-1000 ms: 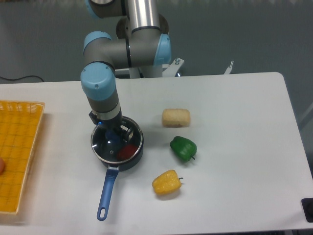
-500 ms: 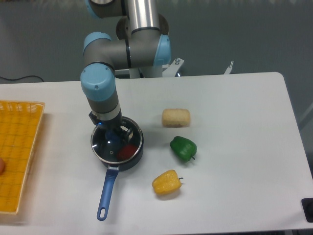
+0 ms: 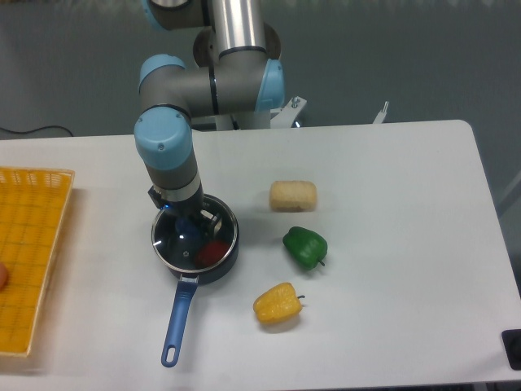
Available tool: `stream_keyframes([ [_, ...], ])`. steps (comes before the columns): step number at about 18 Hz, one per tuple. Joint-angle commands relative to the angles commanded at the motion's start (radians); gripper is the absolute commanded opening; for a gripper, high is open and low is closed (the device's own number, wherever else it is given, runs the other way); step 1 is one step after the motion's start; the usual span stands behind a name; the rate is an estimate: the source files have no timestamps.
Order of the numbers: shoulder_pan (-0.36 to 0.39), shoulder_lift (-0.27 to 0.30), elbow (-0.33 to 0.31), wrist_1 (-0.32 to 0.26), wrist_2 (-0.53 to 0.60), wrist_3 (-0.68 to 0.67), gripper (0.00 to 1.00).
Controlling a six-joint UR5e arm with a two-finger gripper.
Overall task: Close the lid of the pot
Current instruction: 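Hold the lid seated on the saucepan and open the gripper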
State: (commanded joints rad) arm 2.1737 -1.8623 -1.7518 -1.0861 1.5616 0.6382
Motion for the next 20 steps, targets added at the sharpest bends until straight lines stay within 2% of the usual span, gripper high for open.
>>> stream_keyframes([
  [11, 0.000, -0.006, 0.000, 0.002, 0.011, 0.000, 0.65],
  [20, 0.000, -0.006, 0.000, 0.000, 0.011, 0.002, 0.81],
])
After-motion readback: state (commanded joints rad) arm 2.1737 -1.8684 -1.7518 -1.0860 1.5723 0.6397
